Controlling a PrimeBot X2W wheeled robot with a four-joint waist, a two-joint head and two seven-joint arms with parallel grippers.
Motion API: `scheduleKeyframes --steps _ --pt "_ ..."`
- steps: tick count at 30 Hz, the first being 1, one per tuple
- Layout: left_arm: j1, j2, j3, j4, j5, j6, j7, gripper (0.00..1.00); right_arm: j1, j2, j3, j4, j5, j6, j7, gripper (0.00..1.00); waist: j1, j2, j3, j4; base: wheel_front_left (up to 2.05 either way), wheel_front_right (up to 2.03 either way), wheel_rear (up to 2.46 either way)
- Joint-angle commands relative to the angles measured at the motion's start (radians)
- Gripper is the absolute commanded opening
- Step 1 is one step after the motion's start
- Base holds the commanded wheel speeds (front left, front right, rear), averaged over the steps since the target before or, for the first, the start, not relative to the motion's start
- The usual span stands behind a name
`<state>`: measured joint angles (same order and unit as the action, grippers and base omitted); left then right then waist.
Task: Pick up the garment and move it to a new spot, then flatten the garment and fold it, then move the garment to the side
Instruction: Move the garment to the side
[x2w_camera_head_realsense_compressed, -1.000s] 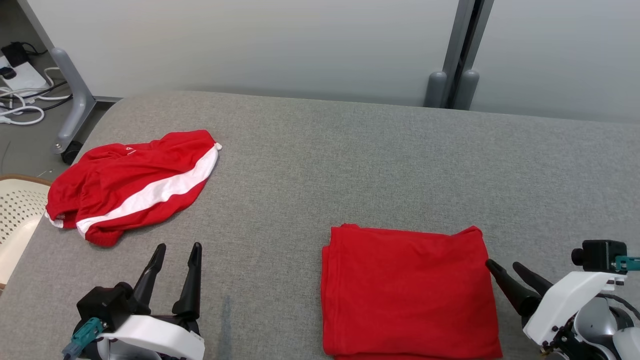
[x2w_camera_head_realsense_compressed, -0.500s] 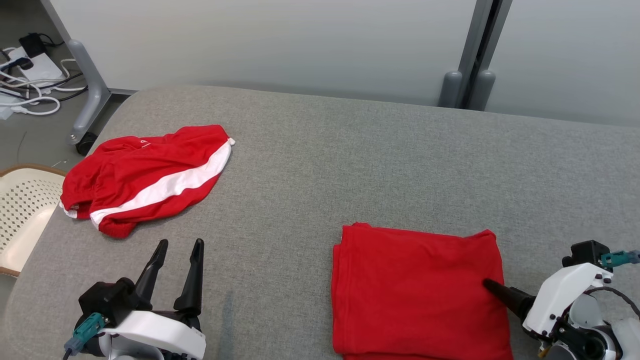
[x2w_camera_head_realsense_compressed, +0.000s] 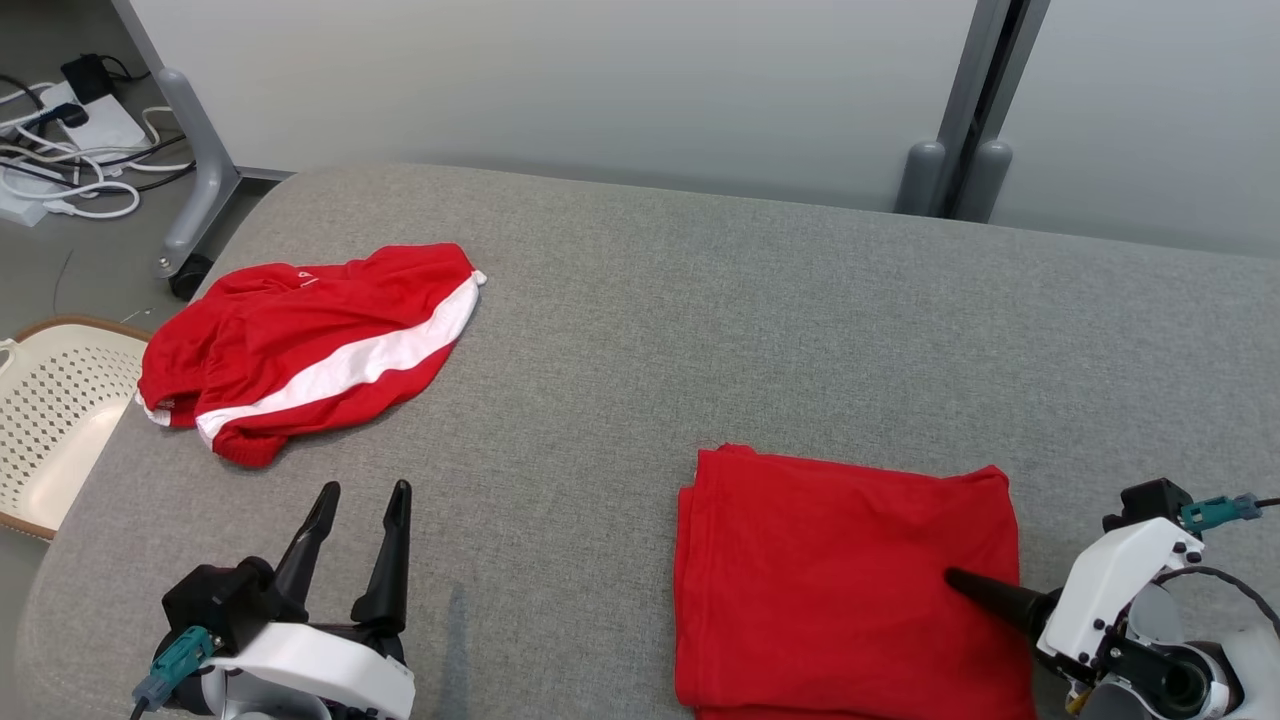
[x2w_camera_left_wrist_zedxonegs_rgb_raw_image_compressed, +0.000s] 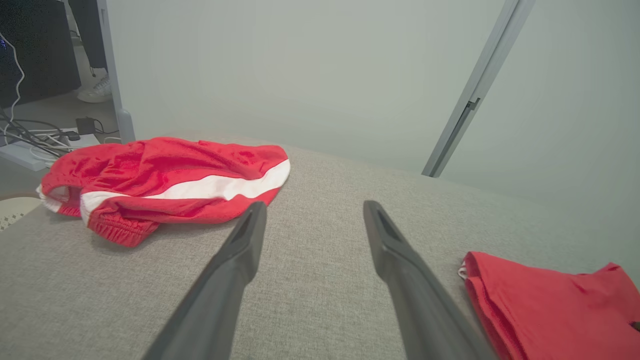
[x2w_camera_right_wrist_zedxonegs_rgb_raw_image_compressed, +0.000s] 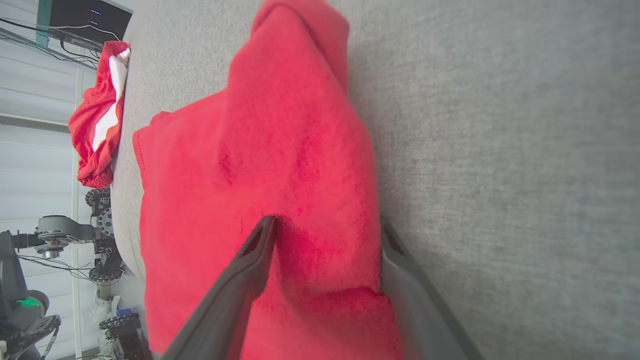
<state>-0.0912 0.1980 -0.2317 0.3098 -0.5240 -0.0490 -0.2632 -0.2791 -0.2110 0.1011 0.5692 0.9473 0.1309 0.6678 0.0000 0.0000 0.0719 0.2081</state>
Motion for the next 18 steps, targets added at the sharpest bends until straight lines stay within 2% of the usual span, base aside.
scheduleKeyframes --steps 1,12,18 --pt "-0.019 0.0 0.002 0.002 -0.003 0.0 -0.001 1.0 0.01 0.003 0.008 0.005 0.005 0.0 -0.004 0.0 0.0 0.0 -0.002 -0.001 0.0 0.0 0.0" --pt "-0.016 -0.003 0.009 -0.008 0.002 0.0 -0.001 1.0 -0.037 -0.052 0.062 -0.075 0.006 0.0 -0.05 0.0 0.0 0.0 0.004 -0.021 0.0 0.0 0.0" --pt "-0.031 -0.009 0.009 -0.03 0.023 -0.007 -0.001 1.0 -0.121 -0.131 0.128 -0.121 -0.038 0.0 -0.124 0.0 0.0 0.0 0.028 -0.062 0.0 0.0 0.0"
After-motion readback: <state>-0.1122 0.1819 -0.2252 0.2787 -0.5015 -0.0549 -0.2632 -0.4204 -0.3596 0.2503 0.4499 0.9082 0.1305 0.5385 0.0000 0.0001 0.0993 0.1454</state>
